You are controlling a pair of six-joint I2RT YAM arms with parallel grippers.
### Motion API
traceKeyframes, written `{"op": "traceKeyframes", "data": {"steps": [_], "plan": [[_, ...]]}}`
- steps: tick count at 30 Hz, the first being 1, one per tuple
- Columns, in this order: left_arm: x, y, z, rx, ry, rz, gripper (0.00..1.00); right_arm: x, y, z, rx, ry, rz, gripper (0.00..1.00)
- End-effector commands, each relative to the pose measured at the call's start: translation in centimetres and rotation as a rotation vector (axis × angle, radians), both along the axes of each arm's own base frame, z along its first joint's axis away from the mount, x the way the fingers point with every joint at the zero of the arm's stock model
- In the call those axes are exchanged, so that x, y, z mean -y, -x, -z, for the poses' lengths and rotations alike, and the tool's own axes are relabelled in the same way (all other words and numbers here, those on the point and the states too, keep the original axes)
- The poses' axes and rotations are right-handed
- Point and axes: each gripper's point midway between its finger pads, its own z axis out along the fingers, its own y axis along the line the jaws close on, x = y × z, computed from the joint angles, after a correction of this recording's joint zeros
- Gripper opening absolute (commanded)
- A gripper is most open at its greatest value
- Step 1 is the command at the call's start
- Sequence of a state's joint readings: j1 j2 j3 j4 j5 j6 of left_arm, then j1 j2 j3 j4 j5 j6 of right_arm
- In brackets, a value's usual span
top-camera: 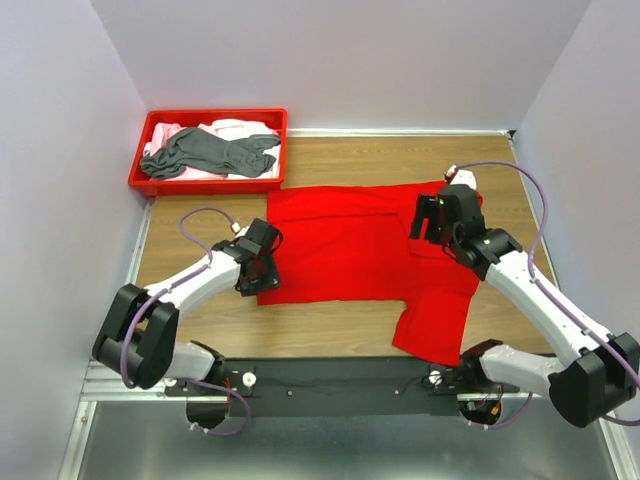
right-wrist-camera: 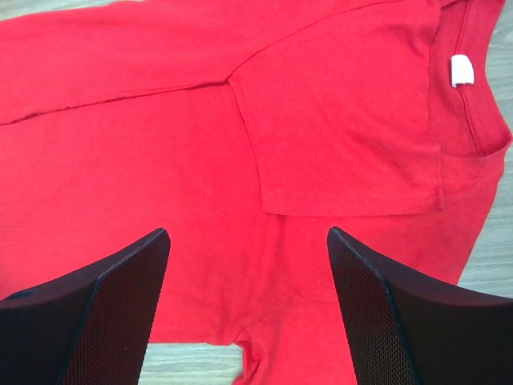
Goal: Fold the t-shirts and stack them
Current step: Fold the tshirt
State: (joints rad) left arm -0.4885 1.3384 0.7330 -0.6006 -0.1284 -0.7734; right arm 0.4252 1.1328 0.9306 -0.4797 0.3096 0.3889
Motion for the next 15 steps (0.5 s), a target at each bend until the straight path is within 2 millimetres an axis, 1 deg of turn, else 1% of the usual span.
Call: {"op": "traceKeyframes", "data": {"steps": [1,5,8,10,15], "plan": [[-1.3,1.2,1.7,-0.052,-0.059,-0.071,0.58,0.1,0.6,0.4,0.001,-0.015,0.006,0.86],[-0.9,1.5,2.1,-0.086,-0.092,-0.070,0.58,0.3,0.7,0.1,0.018,-0.018,0.004,0.86],[-0.8,1.9,1.9,-0.104,-0.136,-0.079,0.57,0.2,0.8,-0.1,0.029,-0.026,-0.004,0.86],[-1.1,1.7,1.9,-0.103,-0.159,-0.084,0.57,0.2,0.9,-0.4,0.040,-0.031,-0.004,0.86],[-0.9,2.2,2.0,-0.131,-0.174,-0.090,0.56,0.2,1.0,-0.7,0.054,-0.037,-0.006,0.86]]}}
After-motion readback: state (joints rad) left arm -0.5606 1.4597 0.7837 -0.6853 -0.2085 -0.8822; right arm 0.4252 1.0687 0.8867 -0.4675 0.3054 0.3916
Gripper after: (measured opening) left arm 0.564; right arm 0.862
